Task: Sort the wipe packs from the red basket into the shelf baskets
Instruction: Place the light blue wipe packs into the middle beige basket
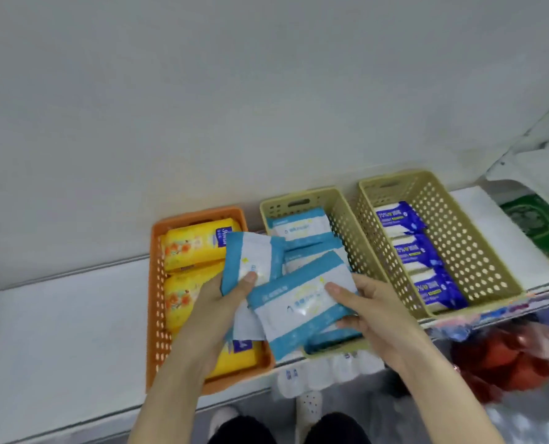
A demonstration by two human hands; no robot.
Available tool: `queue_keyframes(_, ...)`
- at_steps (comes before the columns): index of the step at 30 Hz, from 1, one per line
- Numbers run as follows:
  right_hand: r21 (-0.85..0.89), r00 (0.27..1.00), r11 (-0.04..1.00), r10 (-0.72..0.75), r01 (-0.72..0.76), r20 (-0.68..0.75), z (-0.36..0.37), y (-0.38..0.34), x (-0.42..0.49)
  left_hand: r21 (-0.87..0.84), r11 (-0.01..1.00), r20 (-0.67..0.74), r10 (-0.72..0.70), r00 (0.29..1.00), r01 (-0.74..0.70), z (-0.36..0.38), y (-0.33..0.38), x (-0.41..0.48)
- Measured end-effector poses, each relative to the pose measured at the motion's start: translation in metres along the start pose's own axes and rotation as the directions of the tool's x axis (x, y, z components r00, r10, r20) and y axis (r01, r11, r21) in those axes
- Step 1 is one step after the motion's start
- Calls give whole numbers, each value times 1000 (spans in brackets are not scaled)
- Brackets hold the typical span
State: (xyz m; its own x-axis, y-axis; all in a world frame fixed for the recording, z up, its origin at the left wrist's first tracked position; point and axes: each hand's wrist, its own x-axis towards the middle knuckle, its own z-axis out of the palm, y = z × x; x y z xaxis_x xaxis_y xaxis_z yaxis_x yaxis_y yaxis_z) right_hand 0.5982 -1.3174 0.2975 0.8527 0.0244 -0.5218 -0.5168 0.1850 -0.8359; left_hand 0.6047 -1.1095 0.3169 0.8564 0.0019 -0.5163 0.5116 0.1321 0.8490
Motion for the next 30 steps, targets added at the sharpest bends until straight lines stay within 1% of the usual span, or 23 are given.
queue_keyframes(1, 64, 999, 998, 0, 3, -50, -8, -5, 12, -82, 997, -80, -4, 997, -3, 4, 1, 1)
queue_keyframes(3, 145, 984, 989, -8, 34, -177, -18, -14, 39, -151, 988, -202, -2, 979, -29, 5, -1, 2)
queue_keyframes(5, 85, 955, 990, -84, 113, -283, -23, -18, 69, -172, 984, -273, -11, 962, -37, 4, -6, 0)
queue_keyframes(6, 22, 945, 989, -134, 147, -299, -22, -19, 83, -186, 982, -291, -21, 957, -35, 4, -9, -1)
queue_keyframes(8, -97, 938, 979, -201, 180, -284, -15, -18, 110, -226, 974, -325, -45, 945, -31, 4, -12, -2)
queue_keyframes(11, -204, 944, 968, -199, 147, -264, -7, -13, 146, -210, 977, -355, -34, 934, -44, 4, -17, 0)
queue_keyframes(14, -246, 947, 962, -181, 114, -267, -3, -12, 167, -184, 982, -333, -34, 942, -30, -1, -20, 6)
queue_keyframes(16, -287, 945, 950, -204, 127, -256, -2, -12, 173, -198, 980, -301, -43, 953, -19, -4, -21, 7)
queue_keyframes(17, -333, 944, 933, -221, 132, -243, -1, -13, 174, -210, 977, -288, -42, 957, -21, -4, -22, 8)
queue_keyframes(18, -400, 943, 906, -244, 138, -227, -1, -12, 174, -227, 974, -277, -41, 960, -24, -2, -22, 9)
queue_keyframes(19, -505, 936, 850, -286, 150, -204, -1, -10, 174, -248, 969, -267, -43, 963, -25, -1, -23, 9)
queue_keyframes(20, -640, 921, 750, -350, 167, -169, -1, -8, 173, -264, 964, -257, -45, 965, -25, 1, -23, 9)
queue_keyframes(21, -772, 900, 611, -418, 176, -126, -2, -5, 173, -277, 960, -251, -47, 967, -25, 3, -23, 9)
queue_keyframes(22, -861, 877, 477, -474, 174, -85, -2, -2, 174, -288, 957, -248, -49, 968, -25, 4, -23, 10)
queue_keyframes(23, -904, 858, 394, -509, 166, -64, -3, 0, 175, -297, 955, -246, -52, 968, -24, 4, -23, 10)
queue_keyframes(24, -917, 847, 364, -528, 164, -58, -2, 1, 177, -302, 953, -247, -58, 967, -20, 5, -22, 11)
queue_keyframes(26, -922, 831, 346, -553, 174, -51, -1, 1, 178, -295, 955, -270, -84, 959, 0, 4, -21, 12)
queue_keyframes(29, -943, 821, 265, -571, 202, 15, -3, 1, 179, -294, 955, -308, -118, 944, 24, 4, -19, 16)
queue_keyframes(30, -939, 824, 262, -565, 223, 38, -3, -1, 179, -304, 952, -312, -125, 942, 25, 4, -18, 17)
